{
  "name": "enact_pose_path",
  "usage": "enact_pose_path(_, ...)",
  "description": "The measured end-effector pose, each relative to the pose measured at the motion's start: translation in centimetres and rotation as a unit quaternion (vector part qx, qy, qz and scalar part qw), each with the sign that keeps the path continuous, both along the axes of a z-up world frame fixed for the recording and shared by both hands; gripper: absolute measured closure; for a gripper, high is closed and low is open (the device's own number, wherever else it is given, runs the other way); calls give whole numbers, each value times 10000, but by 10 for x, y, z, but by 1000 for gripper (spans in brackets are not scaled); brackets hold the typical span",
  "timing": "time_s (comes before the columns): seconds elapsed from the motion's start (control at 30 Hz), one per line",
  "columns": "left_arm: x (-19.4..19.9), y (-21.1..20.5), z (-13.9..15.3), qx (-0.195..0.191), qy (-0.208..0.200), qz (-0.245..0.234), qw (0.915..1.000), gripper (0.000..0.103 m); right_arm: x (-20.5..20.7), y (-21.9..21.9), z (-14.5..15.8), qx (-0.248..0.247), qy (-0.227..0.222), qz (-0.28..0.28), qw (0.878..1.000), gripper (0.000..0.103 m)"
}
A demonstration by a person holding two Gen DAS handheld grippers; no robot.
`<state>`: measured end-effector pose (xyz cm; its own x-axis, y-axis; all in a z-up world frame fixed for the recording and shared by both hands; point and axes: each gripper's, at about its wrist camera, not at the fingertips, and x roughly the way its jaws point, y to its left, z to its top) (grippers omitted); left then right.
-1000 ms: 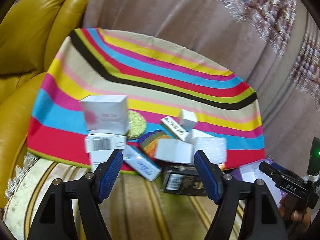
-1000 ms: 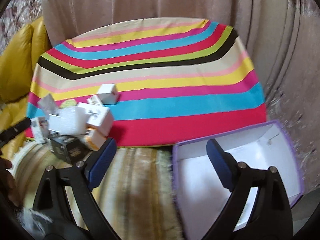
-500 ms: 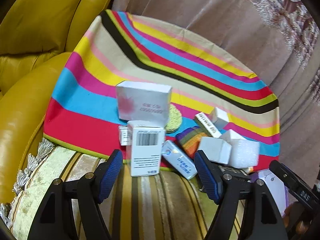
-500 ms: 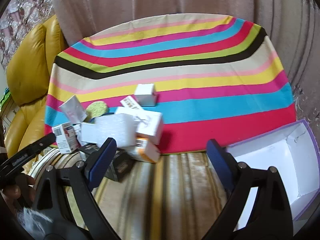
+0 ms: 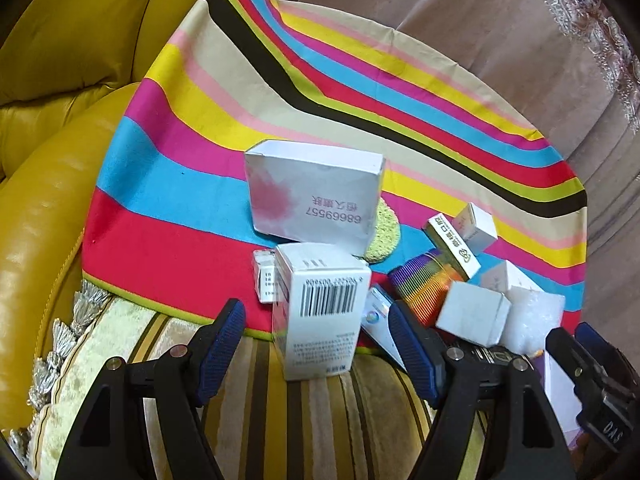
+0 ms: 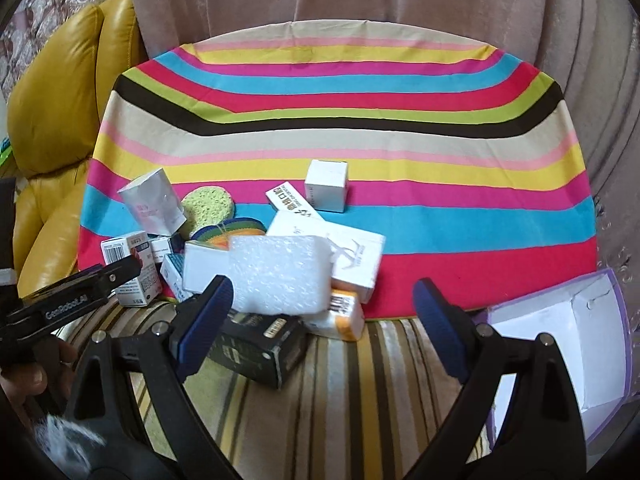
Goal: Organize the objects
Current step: 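Grasp the white foam block with the right gripper while the left grasps the barcode box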
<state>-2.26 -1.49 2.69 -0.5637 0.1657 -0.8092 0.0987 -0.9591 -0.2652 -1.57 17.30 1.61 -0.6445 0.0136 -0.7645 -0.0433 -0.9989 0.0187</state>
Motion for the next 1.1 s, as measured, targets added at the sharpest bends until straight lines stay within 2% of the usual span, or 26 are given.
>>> enact_pose_path(0.37, -7, -3, -8, -9, -86, 46, 10000, 29, -15, -20, -8, 299, -157, 61, 9994, 10)
enact_pose_path(0.53, -10, -2, -12, 4, -159, 51, 9999, 40, -23, -25, -13, 537, -233, 8, 9983, 10)
enact_pose_path(0.67, -11, 0, -14, 25, -205, 41, 9998, 54, -26, -26, -19, 675, -298, -49, 9973, 10)
enact_pose_path(0.77, -9, 1, -13, 31, -181, 25, 9998, 56, -26, -25, -21, 672, -323, -81, 9972, 18)
enact_pose_path(0.9, -7, 2, -10, -1, -85, 45, 10000, 59, -24, -21, -21, 507, -349, -38, 9981, 39)
enact_pose_path(1.1, 2, 1, -2, -26, 138, 133, 9998, 62, -16, -16, -17, 248, -196, 34, 9995, 41)
